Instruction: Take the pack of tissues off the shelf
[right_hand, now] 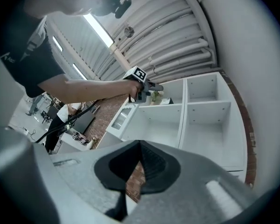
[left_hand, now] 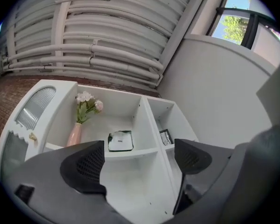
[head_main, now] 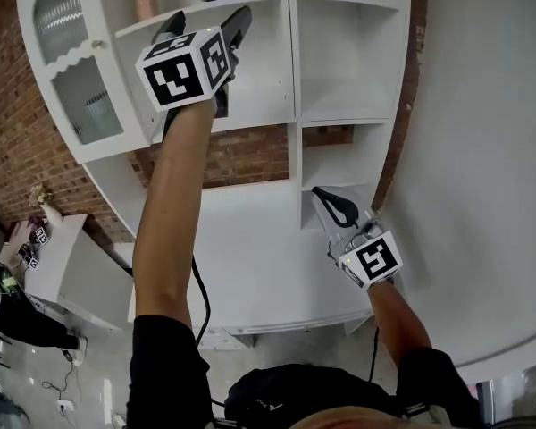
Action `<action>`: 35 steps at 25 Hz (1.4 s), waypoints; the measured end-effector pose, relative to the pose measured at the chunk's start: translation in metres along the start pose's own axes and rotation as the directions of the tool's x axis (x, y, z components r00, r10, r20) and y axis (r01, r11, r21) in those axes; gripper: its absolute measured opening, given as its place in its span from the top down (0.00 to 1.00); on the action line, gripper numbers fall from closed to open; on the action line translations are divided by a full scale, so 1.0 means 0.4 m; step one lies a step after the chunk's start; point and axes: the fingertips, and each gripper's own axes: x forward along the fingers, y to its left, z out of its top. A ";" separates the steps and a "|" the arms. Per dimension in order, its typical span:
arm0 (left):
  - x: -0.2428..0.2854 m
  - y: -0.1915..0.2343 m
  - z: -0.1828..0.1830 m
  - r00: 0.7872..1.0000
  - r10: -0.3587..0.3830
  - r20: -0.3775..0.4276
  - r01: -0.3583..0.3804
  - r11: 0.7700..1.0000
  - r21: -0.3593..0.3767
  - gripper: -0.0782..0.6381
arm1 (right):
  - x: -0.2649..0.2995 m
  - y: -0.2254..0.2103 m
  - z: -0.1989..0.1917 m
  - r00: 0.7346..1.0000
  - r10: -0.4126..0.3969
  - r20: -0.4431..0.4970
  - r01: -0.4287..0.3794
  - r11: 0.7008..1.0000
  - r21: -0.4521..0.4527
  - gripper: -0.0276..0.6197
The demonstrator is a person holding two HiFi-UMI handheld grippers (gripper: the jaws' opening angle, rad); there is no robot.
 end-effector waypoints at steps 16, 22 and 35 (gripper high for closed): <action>0.388 0.158 -0.025 0.944 0.188 -0.270 -0.164 0.980 0.110 0.23 | 0.073 -0.128 -0.158 0.999 0.033 0.022 -0.034 0.998 0.046 0.95; 0.426 0.186 -0.078 0.926 0.170 -0.336 -0.163 0.985 0.048 0.23 | 0.092 -0.163 -0.172 0.999 0.037 0.026 -0.039 0.998 0.044 0.95; 0.442 0.230 -0.102 0.891 0.265 -0.369 -0.234 0.964 0.127 0.47 | 0.061 -0.207 -0.194 1.000 0.000 0.017 -0.001 0.999 0.037 0.95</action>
